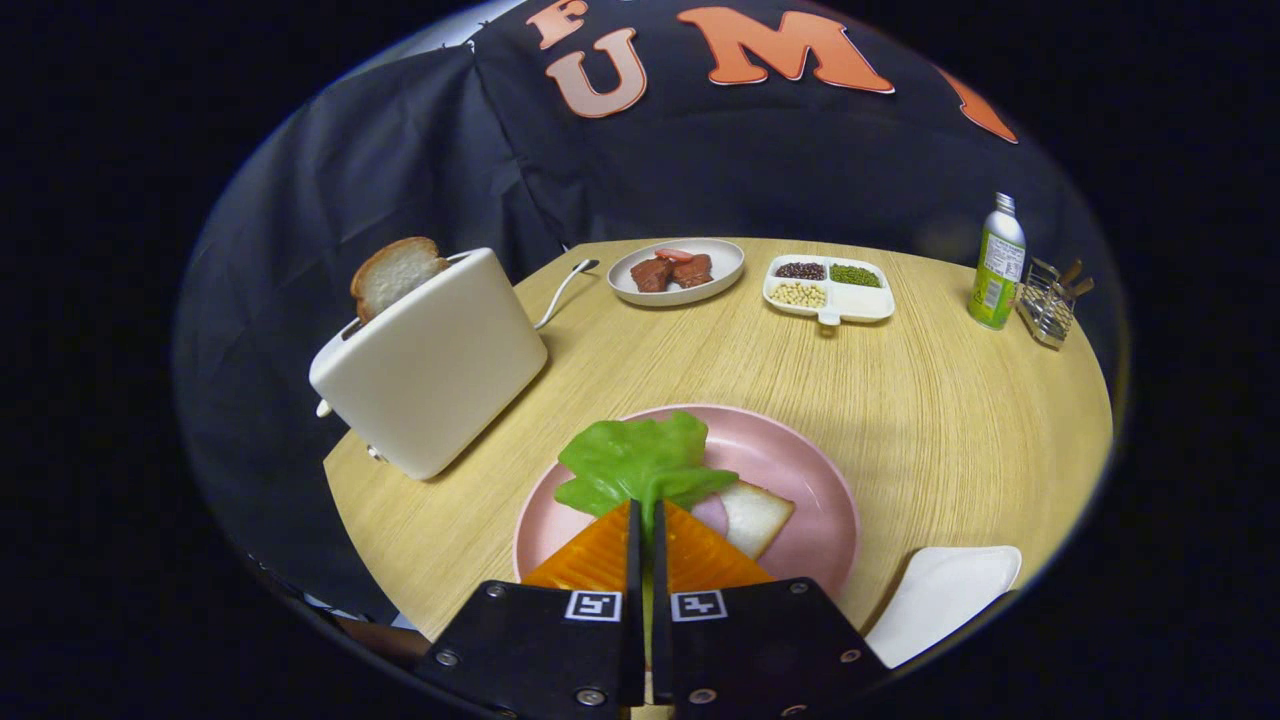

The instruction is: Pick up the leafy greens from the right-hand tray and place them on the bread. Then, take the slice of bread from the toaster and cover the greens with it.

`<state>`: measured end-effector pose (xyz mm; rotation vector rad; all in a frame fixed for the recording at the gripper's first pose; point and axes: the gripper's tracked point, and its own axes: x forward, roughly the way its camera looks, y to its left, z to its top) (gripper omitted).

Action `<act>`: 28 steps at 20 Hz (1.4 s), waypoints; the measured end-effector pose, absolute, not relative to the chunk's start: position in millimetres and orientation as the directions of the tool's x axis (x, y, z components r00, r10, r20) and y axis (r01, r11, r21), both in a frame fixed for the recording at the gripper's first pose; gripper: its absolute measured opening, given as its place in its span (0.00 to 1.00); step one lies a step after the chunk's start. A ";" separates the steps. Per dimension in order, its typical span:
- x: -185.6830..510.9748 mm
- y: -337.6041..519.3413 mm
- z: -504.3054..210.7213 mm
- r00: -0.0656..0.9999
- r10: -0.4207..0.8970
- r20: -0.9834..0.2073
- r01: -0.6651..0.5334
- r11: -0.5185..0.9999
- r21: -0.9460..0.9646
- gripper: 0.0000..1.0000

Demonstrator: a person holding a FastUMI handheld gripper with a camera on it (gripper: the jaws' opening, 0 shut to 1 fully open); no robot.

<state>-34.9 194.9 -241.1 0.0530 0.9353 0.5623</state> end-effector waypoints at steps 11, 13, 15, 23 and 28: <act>-21.9 196.8 -229.2 0.506 0.420 -0.753 -0.456 0.872 0.180 0.40; -14.4 200.2 -216.4 0.528 0.414 -0.742 -0.458 0.874 0.161 0.50; -8.5 209.8 -201.1 0.532 0.430 -0.729 -0.447 0.874 0.189 0.52; 8.9 280.0 -131.4 0.471 0.534 -0.702 -0.458 0.829 0.322 0.70; 14.0 336.6 -102.5 0.385 0.601 -0.701 -0.453 0.785 0.424 0.78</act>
